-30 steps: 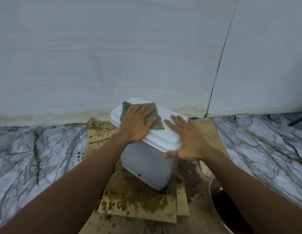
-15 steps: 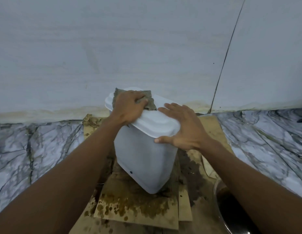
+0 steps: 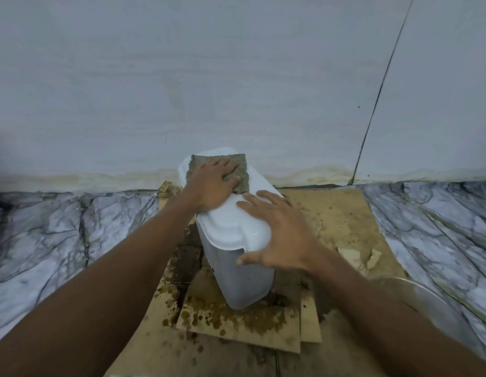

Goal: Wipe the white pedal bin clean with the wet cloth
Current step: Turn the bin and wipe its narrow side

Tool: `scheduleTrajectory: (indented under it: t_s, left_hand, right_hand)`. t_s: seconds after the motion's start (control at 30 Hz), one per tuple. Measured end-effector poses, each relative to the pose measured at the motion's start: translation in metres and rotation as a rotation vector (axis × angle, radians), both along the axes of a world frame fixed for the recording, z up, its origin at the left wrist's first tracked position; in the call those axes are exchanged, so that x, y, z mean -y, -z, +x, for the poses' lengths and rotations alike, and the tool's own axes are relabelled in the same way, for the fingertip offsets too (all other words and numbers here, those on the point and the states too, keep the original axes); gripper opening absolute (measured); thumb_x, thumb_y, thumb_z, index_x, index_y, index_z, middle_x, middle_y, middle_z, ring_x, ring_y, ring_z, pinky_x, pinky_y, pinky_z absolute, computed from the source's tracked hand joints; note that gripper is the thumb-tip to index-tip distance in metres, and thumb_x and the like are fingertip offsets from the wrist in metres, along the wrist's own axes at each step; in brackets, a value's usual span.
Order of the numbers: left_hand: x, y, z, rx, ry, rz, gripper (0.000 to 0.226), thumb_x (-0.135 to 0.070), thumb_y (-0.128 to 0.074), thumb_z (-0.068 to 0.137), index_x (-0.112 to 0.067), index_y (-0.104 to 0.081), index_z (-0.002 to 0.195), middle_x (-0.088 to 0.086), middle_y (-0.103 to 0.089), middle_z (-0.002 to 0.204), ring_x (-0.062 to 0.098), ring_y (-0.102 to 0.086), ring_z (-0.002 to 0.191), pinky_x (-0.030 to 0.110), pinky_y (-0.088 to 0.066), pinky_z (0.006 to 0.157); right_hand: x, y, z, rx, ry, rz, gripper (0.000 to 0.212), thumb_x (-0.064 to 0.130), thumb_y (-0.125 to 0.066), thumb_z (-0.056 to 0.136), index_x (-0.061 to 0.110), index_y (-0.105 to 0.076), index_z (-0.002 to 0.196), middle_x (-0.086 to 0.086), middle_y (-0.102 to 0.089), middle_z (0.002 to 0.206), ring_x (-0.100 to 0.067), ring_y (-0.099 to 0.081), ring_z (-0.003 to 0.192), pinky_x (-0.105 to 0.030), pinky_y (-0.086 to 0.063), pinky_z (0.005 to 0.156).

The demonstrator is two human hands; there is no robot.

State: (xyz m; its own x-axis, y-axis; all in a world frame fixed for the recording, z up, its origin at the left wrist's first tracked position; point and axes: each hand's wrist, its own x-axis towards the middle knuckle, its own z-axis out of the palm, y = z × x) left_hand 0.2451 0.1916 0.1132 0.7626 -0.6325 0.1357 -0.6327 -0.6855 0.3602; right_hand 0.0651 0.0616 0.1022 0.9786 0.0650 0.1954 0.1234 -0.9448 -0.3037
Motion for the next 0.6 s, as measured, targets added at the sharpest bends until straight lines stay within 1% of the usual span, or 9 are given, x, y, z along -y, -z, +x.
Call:
scheduleTrajectory:
  t_s: [0.07,0.1,0.13,0.2,0.3,0.4,0.47,0.53,0.6]
  left_hand:
    - [-0.003,0.0,-0.01,-0.025,0.023,0.023,0.053,-0.041,-0.037,0.107,-0.025,-0.032,0.156,-0.002,-0.021,0.166,0.017,-0.013,0.154,0.042,-0.003,0.123]
    - [-0.003,0.0,-0.016,-0.024,0.039,0.037,0.053,-0.041,-0.035,0.107,-0.024,-0.031,0.157,-0.001,-0.02,0.166,0.018,-0.012,0.154,0.041,-0.002,0.123]
    - [-0.002,0.0,-0.022,-0.011,0.054,0.05,0.053,-0.041,-0.035,0.107,-0.024,-0.03,0.157,-0.001,-0.019,0.167,0.018,-0.011,0.154,0.041,-0.001,0.123]
    - [-0.002,0.0,-0.034,0.003,0.084,0.05,0.054,-0.042,-0.035,0.107,-0.024,-0.029,0.158,0.0,-0.019,0.167,0.018,-0.01,0.154,0.04,0.002,0.123]
    - [-0.004,-0.001,-0.044,-0.005,0.161,0.021,0.054,-0.042,-0.038,0.106,-0.028,-0.03,0.157,-0.001,-0.02,0.167,0.016,-0.008,0.155,0.04,0.003,0.125]
    - [-0.004,-0.004,-0.052,-0.033,0.243,-0.011,0.053,-0.039,-0.045,0.105,-0.031,-0.033,0.155,-0.002,-0.02,0.166,0.013,-0.008,0.154,0.038,0.004,0.125]
    - [-0.001,-0.005,-0.057,-0.033,0.258,-0.026,0.052,-0.037,-0.047,0.104,-0.03,-0.035,0.154,0.0,-0.018,0.167,0.013,-0.008,0.154,0.034,0.005,0.124]
    - [0.002,-0.006,-0.06,-0.043,0.25,-0.024,0.052,-0.036,-0.047,0.104,-0.029,-0.035,0.154,0.002,-0.016,0.167,0.014,-0.008,0.154,0.031,0.005,0.122]
    - [0.004,-0.007,-0.059,-0.082,0.236,-0.023,0.051,-0.035,-0.046,0.105,-0.027,-0.036,0.154,0.003,-0.018,0.167,0.014,-0.009,0.154,0.032,0.002,0.122]
  right_hand:
    - [0.019,-0.006,-0.004,-0.038,-0.06,0.022,0.116,0.081,-0.07,0.063,0.035,-0.021,0.157,0.018,-0.007,0.165,-0.004,0.007,0.152,-0.035,0.01,0.122]
    - [0.024,-0.004,-0.008,-0.042,-0.078,0.063,0.115,0.077,-0.072,0.064,0.035,-0.02,0.158,0.019,-0.006,0.165,-0.001,0.01,0.151,-0.031,0.013,0.12]
    - [0.025,-0.001,-0.013,-0.037,-0.083,0.109,0.114,0.074,-0.074,0.066,0.034,-0.02,0.158,0.018,-0.007,0.165,0.001,0.01,0.151,-0.029,0.013,0.121]
    - [0.021,0.011,-0.025,0.003,-0.063,0.161,0.113,0.072,-0.076,0.067,0.032,-0.022,0.158,0.017,-0.01,0.165,0.003,0.005,0.151,-0.033,0.008,0.125]
    - [0.01,0.028,-0.045,0.114,0.006,0.184,0.11,0.075,-0.072,0.069,0.029,-0.025,0.157,0.015,-0.014,0.165,0.0,0.002,0.152,-0.038,0.004,0.126]
    - [-0.008,0.043,-0.061,0.228,0.076,0.139,0.105,0.077,-0.064,0.073,0.024,-0.028,0.157,0.011,-0.017,0.165,-0.006,-0.002,0.154,-0.039,0.002,0.126]
    - [-0.018,0.048,-0.065,0.281,0.111,0.102,0.104,0.078,-0.061,0.075,0.02,-0.031,0.156,0.007,-0.02,0.165,-0.011,-0.006,0.154,-0.04,-0.001,0.126]
    - [-0.02,0.048,-0.061,0.286,0.15,0.076,0.104,0.08,-0.058,0.075,0.018,-0.033,0.155,0.004,-0.023,0.164,-0.015,-0.011,0.154,-0.044,-0.005,0.126]
    - [-0.017,0.045,-0.05,0.255,0.205,0.074,0.103,0.081,-0.057,0.075,0.019,-0.035,0.154,0.003,-0.024,0.164,-0.016,-0.014,0.154,-0.047,-0.008,0.126]
